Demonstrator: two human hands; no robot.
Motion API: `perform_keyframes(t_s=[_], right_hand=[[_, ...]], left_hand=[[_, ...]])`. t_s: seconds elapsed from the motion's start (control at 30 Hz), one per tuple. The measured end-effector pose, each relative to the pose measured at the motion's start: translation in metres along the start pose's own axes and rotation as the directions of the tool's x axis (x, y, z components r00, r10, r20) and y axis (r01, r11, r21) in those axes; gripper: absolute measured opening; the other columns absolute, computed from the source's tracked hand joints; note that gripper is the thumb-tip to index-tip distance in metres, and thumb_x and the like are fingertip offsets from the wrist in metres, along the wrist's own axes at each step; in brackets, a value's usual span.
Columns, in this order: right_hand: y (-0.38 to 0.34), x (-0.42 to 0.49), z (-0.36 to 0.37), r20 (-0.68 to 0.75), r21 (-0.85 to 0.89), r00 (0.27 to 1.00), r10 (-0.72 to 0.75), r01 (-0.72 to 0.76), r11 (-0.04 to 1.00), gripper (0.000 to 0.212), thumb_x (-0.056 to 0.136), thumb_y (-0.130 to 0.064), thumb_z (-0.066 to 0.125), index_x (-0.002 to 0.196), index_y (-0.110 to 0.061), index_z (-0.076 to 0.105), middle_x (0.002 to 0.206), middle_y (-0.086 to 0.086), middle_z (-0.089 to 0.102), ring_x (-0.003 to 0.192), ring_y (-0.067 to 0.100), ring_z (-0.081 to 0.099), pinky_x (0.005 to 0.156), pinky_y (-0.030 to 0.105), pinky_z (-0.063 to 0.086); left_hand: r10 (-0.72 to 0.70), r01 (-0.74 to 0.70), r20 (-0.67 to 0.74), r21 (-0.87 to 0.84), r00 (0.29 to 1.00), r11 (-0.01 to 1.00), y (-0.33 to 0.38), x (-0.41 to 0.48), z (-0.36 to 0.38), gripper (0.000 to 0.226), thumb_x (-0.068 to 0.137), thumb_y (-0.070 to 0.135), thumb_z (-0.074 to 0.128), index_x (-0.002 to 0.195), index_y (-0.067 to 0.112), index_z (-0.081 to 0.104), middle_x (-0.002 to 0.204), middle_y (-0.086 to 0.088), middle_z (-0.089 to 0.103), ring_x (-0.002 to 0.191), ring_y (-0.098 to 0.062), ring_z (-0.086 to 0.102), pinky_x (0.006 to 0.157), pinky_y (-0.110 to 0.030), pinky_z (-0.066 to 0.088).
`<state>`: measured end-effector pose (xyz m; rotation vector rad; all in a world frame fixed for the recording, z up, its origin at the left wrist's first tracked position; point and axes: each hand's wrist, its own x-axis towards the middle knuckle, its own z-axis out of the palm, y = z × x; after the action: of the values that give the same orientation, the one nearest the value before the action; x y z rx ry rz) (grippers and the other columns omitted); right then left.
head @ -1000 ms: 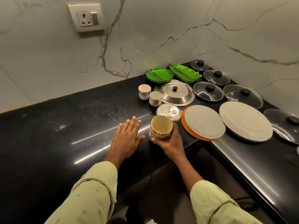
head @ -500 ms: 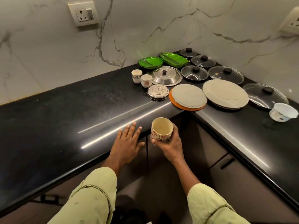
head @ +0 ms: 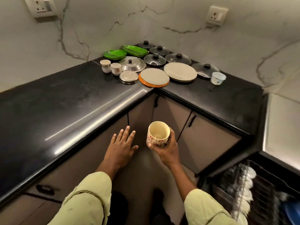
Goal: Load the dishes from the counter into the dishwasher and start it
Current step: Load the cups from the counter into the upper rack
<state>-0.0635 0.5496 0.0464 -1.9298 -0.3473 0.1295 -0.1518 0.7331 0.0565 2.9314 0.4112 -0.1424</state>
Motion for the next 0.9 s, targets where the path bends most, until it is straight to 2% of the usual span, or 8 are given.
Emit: perform_keyframes(t_s=[0.13,0.23,0.4,0.5,0.57,0.63,0.77,0.9], right_hand=[[0.013,-0.071,-0.03,-0.065,0.003,0.996,0.061,-0.061,0.998,0.094,0.058,-0.037,0.092,0.137,-0.033,0.04,0.125,-0.013,0.058,0.113,0.008,0.057,0.085,0.022,0.053],[0.018,-0.114,-0.063,-0.136,-0.015,0.986,0.097,-0.1,0.995,0.091,0.058,-0.036,0.092,0.134,-0.035,0.042,0.124,-0.015,0.059,0.111,0.005,0.057,0.083,0.013,0.048],[0.052,-0.181,-0.128,-0.299,0.012,0.927,0.226,-0.233,0.972,0.091,0.057,-0.036,0.092,0.132,-0.042,0.041,0.126,-0.016,0.058,0.114,0.006,0.056,0.091,0.032,0.053],[0.072,-0.217,-0.166,-0.382,0.034,0.871,0.31,-0.322,0.946,0.091,0.058,-0.033,0.093,0.131,-0.042,0.04,0.126,-0.014,0.057,0.116,0.011,0.056,0.092,0.037,0.053],[0.087,-0.241,-0.19,-0.408,0.061,0.842,0.352,-0.36,0.931,0.091,0.057,-0.038,0.092,0.131,-0.044,0.039,0.126,-0.016,0.056,0.117,0.01,0.055,0.093,0.04,0.054],[0.105,-0.263,-0.213,-0.432,0.086,0.804,0.409,-0.414,0.906,0.095,0.054,-0.044,0.09,0.135,-0.043,0.038,0.13,-0.015,0.054,0.12,0.011,0.053,0.096,0.044,0.052],[0.139,-0.3,-0.259,-0.455,0.079,0.743,0.491,-0.515,0.853,0.092,0.061,-0.022,0.092,0.132,-0.044,0.038,0.127,-0.013,0.055,0.118,0.012,0.054,0.097,0.043,0.051],[0.186,-0.316,-0.3,-0.414,-0.004,0.725,0.551,-0.606,0.795,0.095,0.06,-0.023,0.092,0.128,-0.049,0.031,0.125,-0.01,0.055,0.114,0.015,0.056,0.093,0.039,0.052]], left_hand=[[0.13,-0.133,0.147,0.014,0.981,0.991,0.033,-0.042,0.013,0.067,0.105,0.051,0.028,0.159,0.025,0.0,0.165,-0.003,-0.015,0.153,-0.024,-0.009,0.122,-0.042,-0.002],[0.204,-0.212,0.191,0.026,0.96,0.977,0.066,-0.05,0.02,0.067,0.105,0.051,0.027,0.159,0.024,-0.002,0.165,-0.003,-0.014,0.152,-0.024,-0.01,0.122,-0.042,-0.001],[0.419,-0.432,0.222,0.012,0.88,0.902,0.144,-0.068,0.047,0.067,0.105,0.05,0.028,0.159,0.023,0.0,0.165,-0.003,-0.012,0.152,-0.023,-0.011,0.122,-0.042,-0.001],[0.533,-0.562,0.277,0.03,0.799,0.827,0.19,-0.078,0.066,0.067,0.105,0.049,0.029,0.159,0.023,-0.001,0.165,-0.002,-0.011,0.147,-0.021,-0.018,0.118,-0.041,-0.006],[0.584,-0.627,0.335,0.028,0.74,0.778,0.22,-0.086,0.079,0.067,0.105,0.046,0.031,0.159,0.022,0.0,0.166,-0.004,-0.01,0.149,-0.022,-0.016,0.12,-0.041,-0.004],[0.617,-0.689,0.416,0.034,0.668,0.724,0.25,-0.095,0.091,0.067,0.105,0.042,0.033,0.159,0.02,0.0,0.166,-0.006,-0.01,0.152,-0.025,-0.013,0.122,-0.044,-0.001],[0.645,-0.789,0.521,0.095,0.559,0.607,0.306,-0.113,0.119,0.064,0.106,0.037,0.029,0.159,0.017,-0.002,0.165,-0.008,-0.013,0.151,-0.027,-0.015,0.124,-0.047,-0.001],[0.62,-0.871,0.65,0.14,0.44,0.472,0.35,-0.128,0.161,0.067,0.105,0.028,0.036,0.159,0.015,-0.003,0.165,-0.011,-0.014,0.151,-0.03,-0.015,0.121,-0.049,-0.004]])
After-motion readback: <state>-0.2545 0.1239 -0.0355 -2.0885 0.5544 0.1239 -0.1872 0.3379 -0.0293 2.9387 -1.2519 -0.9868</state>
